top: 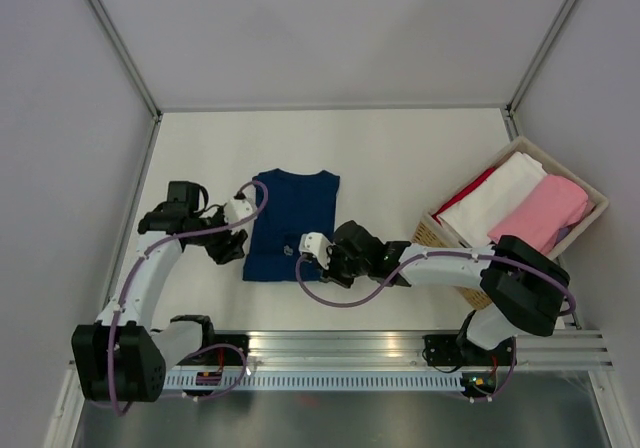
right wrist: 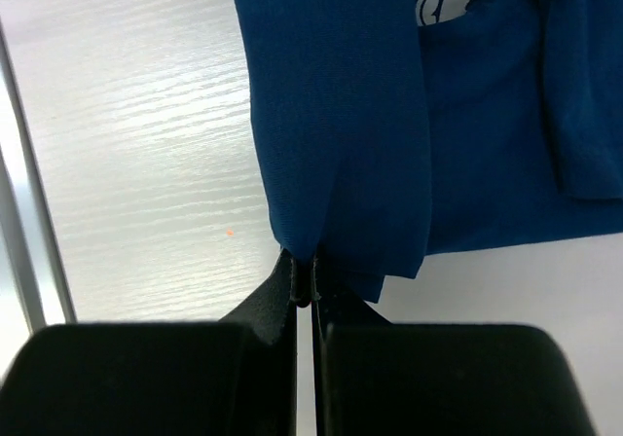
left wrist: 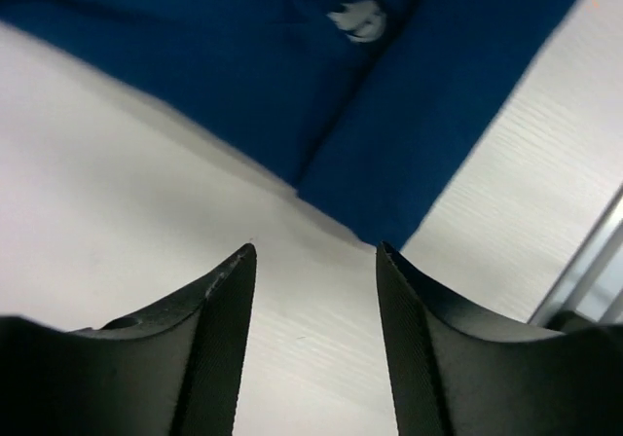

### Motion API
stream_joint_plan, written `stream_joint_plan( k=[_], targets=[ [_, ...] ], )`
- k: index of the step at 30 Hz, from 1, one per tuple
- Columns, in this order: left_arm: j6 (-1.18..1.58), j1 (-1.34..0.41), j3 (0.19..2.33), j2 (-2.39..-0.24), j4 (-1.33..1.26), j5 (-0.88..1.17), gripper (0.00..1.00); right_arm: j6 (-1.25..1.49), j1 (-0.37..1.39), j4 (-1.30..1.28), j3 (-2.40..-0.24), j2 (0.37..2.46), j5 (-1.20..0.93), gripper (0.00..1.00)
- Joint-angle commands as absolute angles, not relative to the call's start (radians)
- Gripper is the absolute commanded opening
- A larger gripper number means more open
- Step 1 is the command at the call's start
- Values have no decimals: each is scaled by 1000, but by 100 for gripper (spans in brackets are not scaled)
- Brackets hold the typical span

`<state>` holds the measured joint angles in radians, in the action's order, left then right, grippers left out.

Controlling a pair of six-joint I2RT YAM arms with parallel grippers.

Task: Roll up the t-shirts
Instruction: Roll the tshirt

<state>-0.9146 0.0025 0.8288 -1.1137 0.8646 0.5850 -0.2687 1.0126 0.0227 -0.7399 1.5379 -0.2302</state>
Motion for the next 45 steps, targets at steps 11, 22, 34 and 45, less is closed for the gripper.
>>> stream_joint_plan(
  k=[11,22,34,45],
  targets=[
    [-1187,-118,603,-1100,735,578,74,-123,877,100,-753,1624,-574,0],
    [-1167,-235,532,-1115,654,497,64,-69,841,112,-744,1637,-586,0],
    [-1144,-238,581,-1097,773,472,2,-22,836,8,-732,1585,-552,0],
    [-1331,-187,761,-1176,1103,578,2,-20,780,-127,-782,1610,-934,0]
  ],
)
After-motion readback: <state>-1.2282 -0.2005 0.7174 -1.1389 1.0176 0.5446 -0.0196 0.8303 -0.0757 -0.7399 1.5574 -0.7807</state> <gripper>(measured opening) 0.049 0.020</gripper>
